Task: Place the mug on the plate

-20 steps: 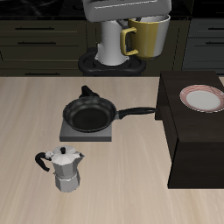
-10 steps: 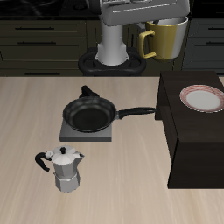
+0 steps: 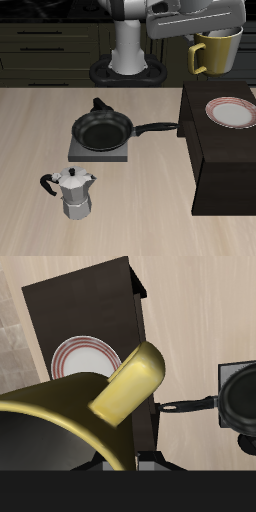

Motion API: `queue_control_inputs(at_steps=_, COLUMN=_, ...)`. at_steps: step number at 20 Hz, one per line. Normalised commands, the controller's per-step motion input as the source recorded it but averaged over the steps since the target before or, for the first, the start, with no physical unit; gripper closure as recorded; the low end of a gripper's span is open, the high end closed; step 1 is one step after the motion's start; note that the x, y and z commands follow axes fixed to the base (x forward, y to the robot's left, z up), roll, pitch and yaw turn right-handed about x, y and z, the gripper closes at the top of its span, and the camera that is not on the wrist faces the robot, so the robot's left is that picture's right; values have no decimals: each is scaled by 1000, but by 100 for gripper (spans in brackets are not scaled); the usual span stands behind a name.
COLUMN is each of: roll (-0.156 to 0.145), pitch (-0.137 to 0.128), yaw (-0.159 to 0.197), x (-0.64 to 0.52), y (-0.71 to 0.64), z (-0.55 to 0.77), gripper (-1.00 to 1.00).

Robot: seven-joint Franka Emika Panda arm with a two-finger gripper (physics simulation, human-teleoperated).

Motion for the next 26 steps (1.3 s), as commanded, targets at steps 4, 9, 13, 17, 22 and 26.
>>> queue_control_inputs(at_steps=4, roll=0, pitch=17, yaw=-14, x=-97, y=445, z=-195, gripper=100)
queue_control_inputs(at_steps=9, roll=6, pitch=3, yaw=23, x=-42, y=336, z=-99, gripper=100)
queue_control_inputs(at_steps=13, roll=15, pitch=7, yaw=40, x=95, y=384, z=-174, gripper=100)
queue_control_inputs(at_steps=17, roll=-10, pitch=1, yaw=45, x=281, y=150, z=-85, gripper=100)
queue_control_inputs(at_steps=22, roll=-23, pitch=23, yaw=6, x=236, y=13, z=-139, gripper=100)
queue_control_inputs(at_steps=26, roll=-23, pitch=51, yaw=-24, x=176, y=-30, z=-302, gripper=100)
